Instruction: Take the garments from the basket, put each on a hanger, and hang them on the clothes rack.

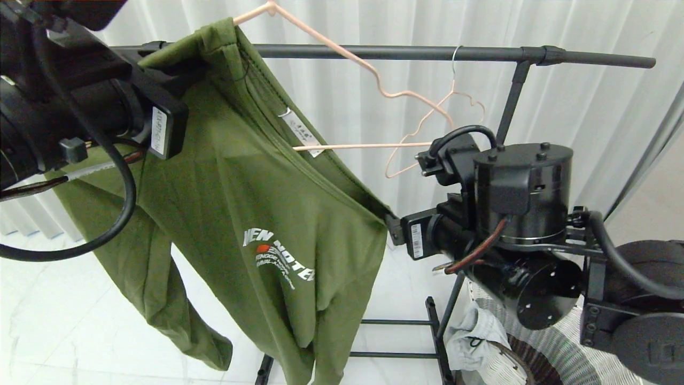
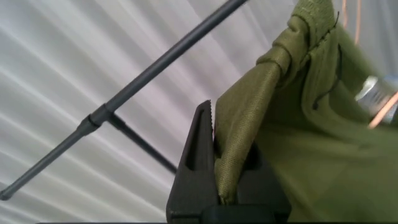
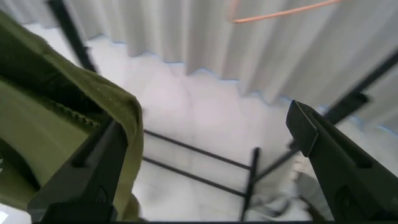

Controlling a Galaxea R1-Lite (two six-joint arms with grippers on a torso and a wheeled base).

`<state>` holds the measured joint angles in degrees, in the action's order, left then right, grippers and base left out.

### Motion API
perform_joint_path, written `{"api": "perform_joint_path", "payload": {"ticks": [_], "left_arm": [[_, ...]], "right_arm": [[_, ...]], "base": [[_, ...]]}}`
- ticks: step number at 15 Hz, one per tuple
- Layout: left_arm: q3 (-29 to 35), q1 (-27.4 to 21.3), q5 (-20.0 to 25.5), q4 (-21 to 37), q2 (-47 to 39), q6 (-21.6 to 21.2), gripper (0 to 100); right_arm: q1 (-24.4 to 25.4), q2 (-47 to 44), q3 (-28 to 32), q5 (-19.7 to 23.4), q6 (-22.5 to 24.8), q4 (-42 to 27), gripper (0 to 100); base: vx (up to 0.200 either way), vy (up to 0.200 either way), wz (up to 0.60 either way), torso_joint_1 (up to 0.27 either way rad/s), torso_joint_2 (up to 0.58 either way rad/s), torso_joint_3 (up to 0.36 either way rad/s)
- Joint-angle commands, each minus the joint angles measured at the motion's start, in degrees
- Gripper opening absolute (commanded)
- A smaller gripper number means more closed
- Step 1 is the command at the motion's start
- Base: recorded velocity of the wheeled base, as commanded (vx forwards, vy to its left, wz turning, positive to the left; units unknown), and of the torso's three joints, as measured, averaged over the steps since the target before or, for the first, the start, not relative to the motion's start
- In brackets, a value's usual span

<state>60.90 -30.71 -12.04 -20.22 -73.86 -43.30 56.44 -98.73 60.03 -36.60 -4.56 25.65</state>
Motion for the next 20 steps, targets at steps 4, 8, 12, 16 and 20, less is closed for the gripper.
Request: {"api": "perform_joint_path", "payload": {"ticks": [4, 8, 12, 16, 20], "left_arm": [[-3.07, 0.65, 0.00, -0.08, 0.91, -1.52, 0], [-6.59, 1.88, 0.09, -0.17, 1.97, -3.72, 0], [-9.05, 2.23, 0.00, -0.17, 2.06, -4.86, 0], [-10.28, 2.32, -0.08, -0.96, 1.53, -2.14, 0], [-13.36, 2.06, 0.35, -5.44, 2.06, 2.52, 0]], "right_arm": [[-9.33, 4.86, -0.61, 0.12, 2.71, 0.02, 100], [-11.79, 7.33, -0.61, 0.30, 3.42, -0.07, 100], [-11.18, 10.49, -0.52, 0.56, 3.50, -2.53, 100], [-4.24, 15.76, -0.61, 3.29, 3.50, -8.60, 100], [-2.74, 18.49, -0.26, 13.83, 8.78, -11.76, 100]], "base": [[0.000, 0.000, 0.00, 0.000, 0.00, 0.000], [0.000, 0.000, 0.00, 0.000, 0.00, 0.000], [0.000, 0.000, 0.00, 0.000, 0.00, 0.000], [0.000, 0.000, 0.00, 0.000, 0.00, 0.000], [0.000, 0.000, 0.00, 0.000, 0.00, 0.000]]}}
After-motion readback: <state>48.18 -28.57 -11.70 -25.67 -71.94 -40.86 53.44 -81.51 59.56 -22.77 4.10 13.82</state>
